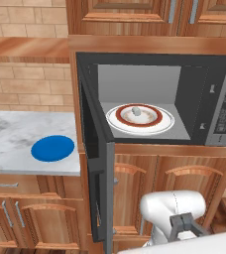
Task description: Pick the marshmallow from the counter and place it in the microwave. Then turn on the microwave.
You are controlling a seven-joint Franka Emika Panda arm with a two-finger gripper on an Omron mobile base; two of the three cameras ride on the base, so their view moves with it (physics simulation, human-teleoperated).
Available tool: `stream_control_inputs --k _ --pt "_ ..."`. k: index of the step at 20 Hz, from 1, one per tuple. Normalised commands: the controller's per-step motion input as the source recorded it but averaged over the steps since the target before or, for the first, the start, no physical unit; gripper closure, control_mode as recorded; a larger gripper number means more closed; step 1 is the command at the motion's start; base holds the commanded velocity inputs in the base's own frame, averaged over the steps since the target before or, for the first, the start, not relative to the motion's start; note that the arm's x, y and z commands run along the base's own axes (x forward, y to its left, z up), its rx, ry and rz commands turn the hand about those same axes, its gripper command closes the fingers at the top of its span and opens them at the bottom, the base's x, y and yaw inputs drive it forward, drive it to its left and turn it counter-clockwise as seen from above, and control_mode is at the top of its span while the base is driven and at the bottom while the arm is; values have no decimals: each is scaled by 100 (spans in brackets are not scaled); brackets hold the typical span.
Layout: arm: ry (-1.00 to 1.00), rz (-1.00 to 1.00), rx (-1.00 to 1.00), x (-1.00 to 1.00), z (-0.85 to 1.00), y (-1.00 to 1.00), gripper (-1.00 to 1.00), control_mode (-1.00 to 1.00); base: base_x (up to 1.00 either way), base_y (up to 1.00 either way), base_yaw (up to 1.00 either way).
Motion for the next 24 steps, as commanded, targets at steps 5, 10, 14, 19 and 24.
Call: stream_control_inputs --k 5,10,14,19,24 --pt "0 -1 0 3 -11 9 100 -100 0 0 0" --pt "0 -1 0 6 -12 12 100 -100 0 0 0" --pt "1 -1 1 11 -13 12 100 -100 0 0 0" --pt "1 -1 1 13 -13 9 100 -100 0 0 0" --pt "0 0 1 18 -14 11 100 -100 0 0 0"
